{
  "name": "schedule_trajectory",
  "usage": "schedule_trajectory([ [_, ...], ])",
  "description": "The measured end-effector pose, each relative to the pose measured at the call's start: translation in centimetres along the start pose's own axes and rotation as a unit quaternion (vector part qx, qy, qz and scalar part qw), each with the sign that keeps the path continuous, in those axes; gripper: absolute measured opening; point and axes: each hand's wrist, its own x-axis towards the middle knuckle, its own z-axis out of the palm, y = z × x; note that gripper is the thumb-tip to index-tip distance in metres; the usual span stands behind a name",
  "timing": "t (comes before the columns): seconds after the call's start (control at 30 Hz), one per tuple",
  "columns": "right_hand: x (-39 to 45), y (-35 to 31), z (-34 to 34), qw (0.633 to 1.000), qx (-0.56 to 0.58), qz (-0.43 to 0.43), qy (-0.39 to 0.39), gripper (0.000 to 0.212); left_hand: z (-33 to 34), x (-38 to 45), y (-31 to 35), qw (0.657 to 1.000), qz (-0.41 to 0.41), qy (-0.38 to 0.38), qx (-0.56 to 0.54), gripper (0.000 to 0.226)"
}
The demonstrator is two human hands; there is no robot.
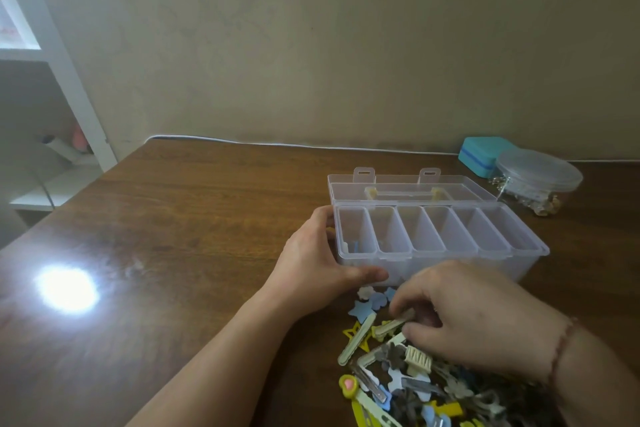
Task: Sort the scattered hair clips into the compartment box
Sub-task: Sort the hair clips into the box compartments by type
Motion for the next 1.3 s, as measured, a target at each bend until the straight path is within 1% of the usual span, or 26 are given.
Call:
schedule_trajectory([
  [0.1,-0.1,-0.3,-0.1,1.000,0.011,-0.010,-0.012,0.012,0.0,0.0,0.0,1.000,0.001,-0.002,0.001,0.095],
  [0.2,-0.1,-0.3,-0.1,1.000,0.014,-0.011,-0.003,0.010,-0.1,0.1,0.0,1.000,0.001,-0.003,-0.001,0.095],
  [0.33,-0.3,-0.2,-0.3,1.000,0.008,0.000,-0.003,0.022,-0.1,0.0,0.0,1.000,0.001,-0.004,0.001,0.095],
  [0.4,-0.2,-0.3,-0.1,1.000,-0.006,0.001,0.001,0.024,-0.1,0.0,0.0,1.000,0.003,-0.002,0.001,0.095],
  [0.53,0.2,-0.6,0.5,0.999,-0.020,0.001,0.032,0.015,0.0,0.0,0.0,1.000,0.005,0.000,0.005,0.096],
  [0.6,0.0,-0.6,0.5,0.999,-0.020,-0.006,0.030,0.014,0.0,0.0,0.0,1.000,0.003,0.000,0.006,0.096],
  [0.67,-0.6,-0.4,-0.3,0.999,-0.004,-0.016,0.030,0.009,0.0,0.0,-0.1,1.000,0.001,0.001,0.003,0.096],
  [0.73,-1.2,-0.1,-1.4,0.998,0.042,-0.013,0.041,0.001,0.0,0.1,-0.1,1.000,0.000,0.001,0.000,0.096],
  [0.77,-1.3,0.1,-1.8,0.994,0.085,-0.012,0.061,0.006,0.0,0.1,-0.1,1.000,0.000,0.000,0.000,0.096],
  [0.8,-1.2,0.4,-1.9,0.986,0.136,-0.015,0.098,0.012,0.0,0.1,-0.1,1.000,0.000,-0.001,0.001,0.097],
  [0.87,-0.7,0.6,-1.6,0.954,0.222,-0.022,0.198,0.020,0.0,0.1,-0.1,1.000,0.002,0.001,0.000,0.096],
  [0.93,0.2,0.4,-1.0,0.923,0.264,-0.025,0.277,0.020,-0.1,0.1,0.0,1.000,0.001,-0.001,-0.005,0.097],
  [1.0,1.4,0.1,-0.2,0.905,0.254,-0.015,0.341,0.017,-0.1,0.0,0.0,1.000,-0.001,-0.002,-0.009,0.097],
  [1.07,2.6,-0.2,0.6,0.906,0.168,0.010,0.388,0.013,-0.1,0.0,0.0,1.000,-0.001,-0.004,-0.012,0.095],
  [1.13,3.5,-0.5,1.4,0.915,0.080,0.007,0.396,0.011,-0.1,0.0,0.0,1.000,0.002,-0.004,-0.014,0.095],
  [1.17,3.8,-0.5,1.8,0.921,0.061,-0.001,0.385,0.013,-0.1,0.0,0.0,1.000,0.004,-0.004,-0.015,0.095],
  [1.23,3.9,-0.4,2.0,0.932,0.052,-0.023,0.358,0.023,-0.1,-0.1,0.0,1.000,0.006,-0.004,-0.019,0.094],
  [1.3,3.3,-0.1,1.6,0.932,0.053,-0.058,0.353,0.028,-0.2,0.0,0.0,1.000,0.009,-0.001,-0.022,0.093],
])
